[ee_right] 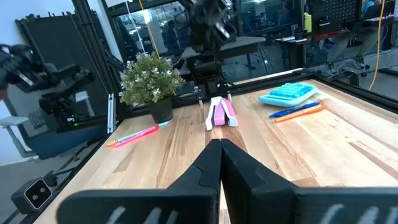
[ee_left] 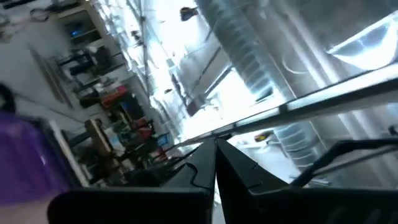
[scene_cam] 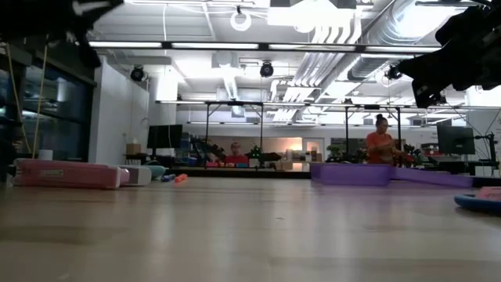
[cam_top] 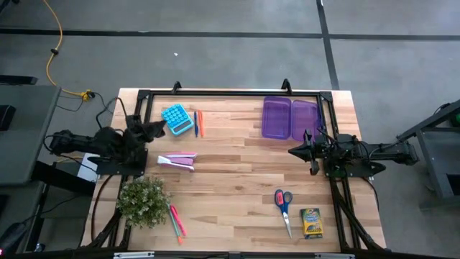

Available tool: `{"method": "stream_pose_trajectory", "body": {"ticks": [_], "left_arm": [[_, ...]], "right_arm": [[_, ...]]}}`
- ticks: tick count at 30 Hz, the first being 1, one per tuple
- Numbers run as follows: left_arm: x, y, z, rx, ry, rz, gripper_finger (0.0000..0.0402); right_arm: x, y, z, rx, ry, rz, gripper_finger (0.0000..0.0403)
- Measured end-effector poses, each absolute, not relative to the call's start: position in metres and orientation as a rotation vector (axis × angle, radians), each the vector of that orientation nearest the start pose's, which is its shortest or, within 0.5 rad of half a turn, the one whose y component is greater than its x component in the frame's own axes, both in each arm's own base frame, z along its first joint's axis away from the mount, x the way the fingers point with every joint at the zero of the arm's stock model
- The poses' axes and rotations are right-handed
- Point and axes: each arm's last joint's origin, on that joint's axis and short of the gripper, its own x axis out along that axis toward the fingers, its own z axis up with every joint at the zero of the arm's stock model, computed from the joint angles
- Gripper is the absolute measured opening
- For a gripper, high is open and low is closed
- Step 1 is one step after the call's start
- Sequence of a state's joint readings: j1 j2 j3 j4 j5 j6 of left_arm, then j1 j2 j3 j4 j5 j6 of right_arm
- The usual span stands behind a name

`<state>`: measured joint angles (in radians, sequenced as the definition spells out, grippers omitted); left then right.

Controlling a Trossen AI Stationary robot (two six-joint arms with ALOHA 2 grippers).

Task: Pack school essentials
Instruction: Put the blue scissors into the violet supply box

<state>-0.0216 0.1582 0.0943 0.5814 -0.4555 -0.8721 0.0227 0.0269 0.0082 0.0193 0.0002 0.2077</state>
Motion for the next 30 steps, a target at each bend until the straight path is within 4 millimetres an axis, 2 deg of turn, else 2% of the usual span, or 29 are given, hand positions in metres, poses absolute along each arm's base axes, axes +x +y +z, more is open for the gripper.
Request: {"method": "stream_pose_trajectory", "body": {"ticks": [7, 10, 13, 19, 27, 30], "left_arm": [[0.115, 0.007, 0.293, -0.679, -0.439, 0.27, 0.0], [0.123, 0.005, 0.315, -0.544, -0.341, 0.257, 0.0], [0.131, 0.003, 0.329, -0.428, -0.265, 0.214, 0.0], [0.137, -0.002, 0.339, -0.287, -0.231, 0.081, 0.0], [0.135, -0.001, 0.34, -0.353, -0.249, 0.106, 0.0], [0.135, 0.001, 0.339, -0.367, -0.254, 0.151, 0.0]], "right_arm": [[0.099, 0.002, 0.166, 0.208, 0.002, 0.023, 0.0], [0.099, 0.002, 0.166, 0.208, 0.002, 0.023, 0.0], [0.099, 0.002, 0.166, 0.208, 0.002, 0.023, 0.0], [0.099, 0.002, 0.166, 0.208, 0.002, 0.023, 0.0], [0.099, 0.002, 0.166, 0.208, -0.001, 0.004, 0.0], [0.099, 0.001, 0.173, 0.318, -0.071, 0.009, 0.0]]}}
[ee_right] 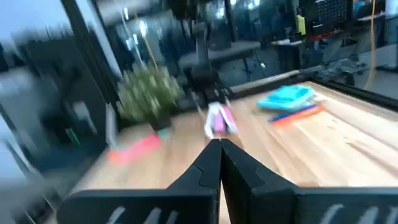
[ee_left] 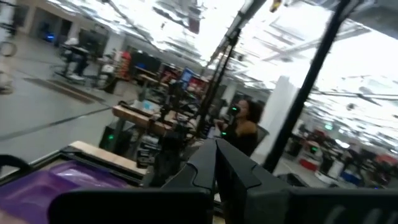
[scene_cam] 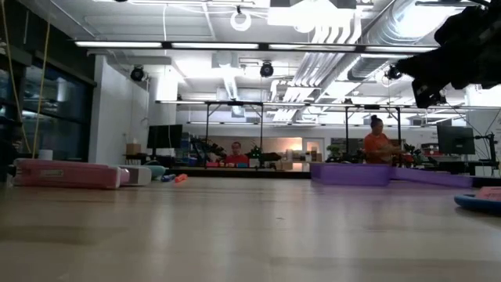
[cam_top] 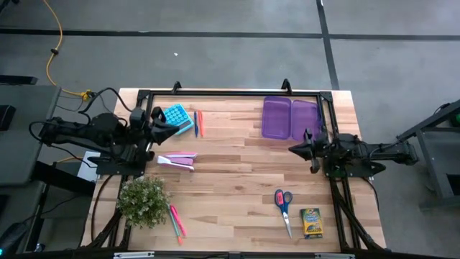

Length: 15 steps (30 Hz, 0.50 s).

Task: Pack school essentials
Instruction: Put the blue scissors into the violet supply box

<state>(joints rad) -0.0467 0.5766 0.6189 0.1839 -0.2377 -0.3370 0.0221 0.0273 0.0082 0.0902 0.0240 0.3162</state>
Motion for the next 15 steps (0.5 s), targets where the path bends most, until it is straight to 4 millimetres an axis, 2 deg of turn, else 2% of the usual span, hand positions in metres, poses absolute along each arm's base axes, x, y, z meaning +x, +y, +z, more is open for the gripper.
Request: {"method": "stream_pose_trajectory", "body": {"ticks": [4, 6, 9, 12, 15], "left_arm": [[0.134, 0.002, 0.339, -0.372, -0.26, 0.193, 0.0], [0.134, 0.002, 0.339, -0.373, -0.262, 0.203, 0.0], [0.135, 0.002, 0.339, -0.375, -0.262, 0.215, 0.0], [0.134, 0.002, 0.339, -0.377, -0.263, 0.216, 0.0], [0.134, 0.003, 0.339, -0.377, -0.264, 0.225, 0.0]], "right_arm": [[0.094, -0.002, 0.197, 0.58, -0.347, -0.018, 0.0], [0.09, -0.004, 0.206, 0.649, -0.47, -0.049, 0.0], [0.083, -0.007, 0.216, 0.652, -0.618, -0.107, 0.0], [0.077, -0.007, 0.226, 0.583, -0.715, -0.116, 0.0], [0.071, -0.007, 0.245, 0.494, -0.794, -0.096, 0.0]]}}
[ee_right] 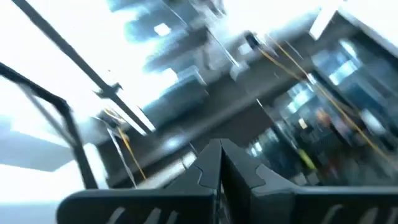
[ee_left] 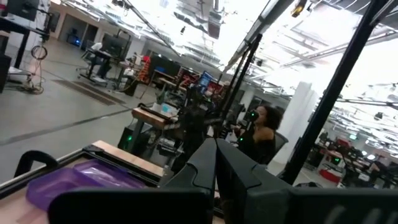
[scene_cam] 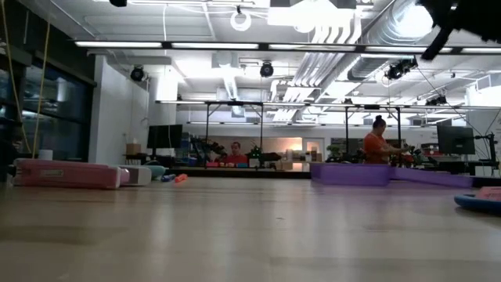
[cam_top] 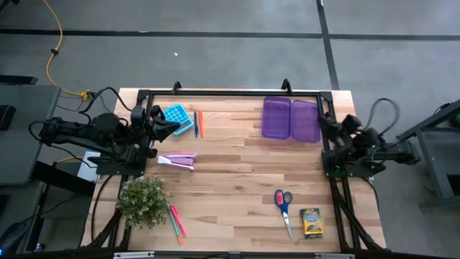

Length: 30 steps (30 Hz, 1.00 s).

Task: Pack school essentials
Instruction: Put the blue scissors into the violet supply box

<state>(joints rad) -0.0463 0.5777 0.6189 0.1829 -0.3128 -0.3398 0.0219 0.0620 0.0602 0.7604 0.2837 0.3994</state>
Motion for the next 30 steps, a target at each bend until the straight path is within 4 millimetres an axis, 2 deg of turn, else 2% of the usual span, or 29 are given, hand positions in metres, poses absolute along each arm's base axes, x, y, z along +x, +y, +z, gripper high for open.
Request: {"method": "stream_pose_trajectory", "body": {"ticks": [3, 8, 12, 16, 22, 30], "left_arm": [[0.134, 0.004, 0.339, -0.378, -0.269, 0.26, 0.0], [0.134, 0.004, 0.339, -0.384, -0.269, 0.269, 0.0], [0.134, 0.004, 0.338, -0.404, -0.269, 0.267, 0.0], [0.134, 0.004, 0.338, -0.403, -0.267, 0.267, 0.0], [0.134, 0.004, 0.338, -0.403, -0.266, 0.261, 0.0], [0.134, 0.004, 0.338, -0.402, -0.265, 0.258, 0.0]], "right_arm": [[0.073, -0.003, 0.267, 0.392, -0.785, -0.017, 0.0], [0.097, 0.001, 0.294, 0.326, -0.6, 0.066, 0.0], [0.121, 0.001, 0.303, 0.334, -0.382, 0.039, 0.0], [0.139, 0.001, 0.311, 0.419, -0.255, 0.018, 0.0], [0.157, 0.001, 0.323, 0.429, -0.204, -0.013, 0.0], [0.164, 0.001, 0.327, 0.459, -0.2, -0.01, 0.0]]}}
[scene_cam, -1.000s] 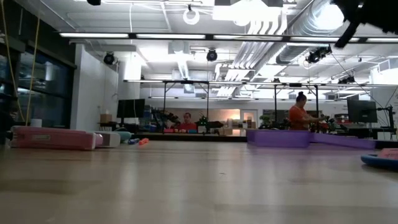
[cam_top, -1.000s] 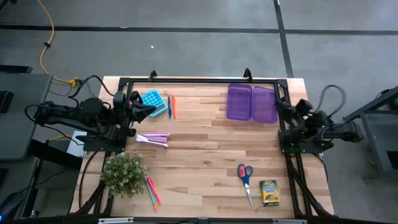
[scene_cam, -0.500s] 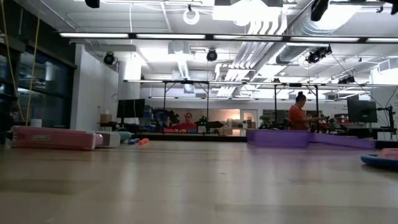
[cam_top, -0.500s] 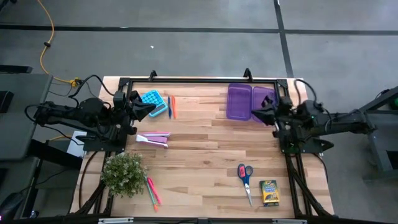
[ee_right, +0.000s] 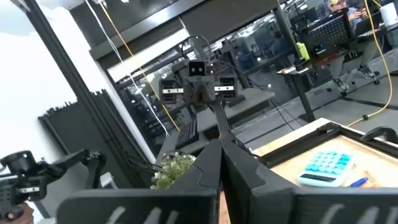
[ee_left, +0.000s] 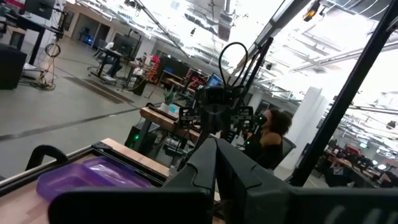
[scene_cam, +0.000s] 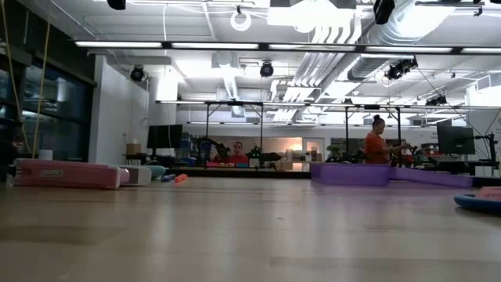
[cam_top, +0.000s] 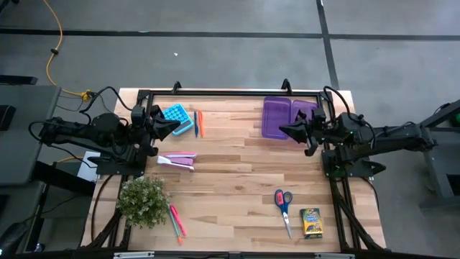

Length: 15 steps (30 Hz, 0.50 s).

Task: Pack school essentials
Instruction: Put the blue scissors into the violet supply box

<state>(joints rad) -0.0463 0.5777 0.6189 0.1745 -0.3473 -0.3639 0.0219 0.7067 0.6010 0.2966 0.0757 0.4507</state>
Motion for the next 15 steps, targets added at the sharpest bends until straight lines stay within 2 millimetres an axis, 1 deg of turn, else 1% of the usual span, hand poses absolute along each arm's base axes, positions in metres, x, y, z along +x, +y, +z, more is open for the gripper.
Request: {"method": "stream_pose_trajectory", "body": {"ticks": [4, 7, 9, 11, 13, 15], "left_arm": [[0.134, 0.004, 0.338, -0.402, -0.263, 0.257, 0.0], [0.135, 0.003, 0.337, -0.398, -0.251, 0.237, 0.0], [0.135, 0.003, 0.336, -0.397, -0.242, 0.23, 0.0], [0.135, 0.003, 0.336, -0.396, -0.234, 0.232, 0.0], [0.135, 0.003, 0.336, -0.396, -0.233, 0.232, 0.0], [0.135, 0.003, 0.335, -0.396, -0.231, 0.233, 0.0]], "right_arm": [[0.167, 0.002, 0.329, 0.511, -0.214, 0.0, 0.0005], [0.173, 0.005, 0.334, 0.53, -0.138, 0.001, 0.0024], [0.178, 0.009, 0.339, 0.52, -0.02, -0.008, 0.0044], [0.183, 0.015, 0.34, 0.519, 0.145, -0.022, 0.0069], [0.185, 0.022, 0.338, 0.546, 0.336, -0.036, 0.0094], [0.186, 0.03, 0.331, 0.595, 0.541, -0.049, 0.0116]]}}
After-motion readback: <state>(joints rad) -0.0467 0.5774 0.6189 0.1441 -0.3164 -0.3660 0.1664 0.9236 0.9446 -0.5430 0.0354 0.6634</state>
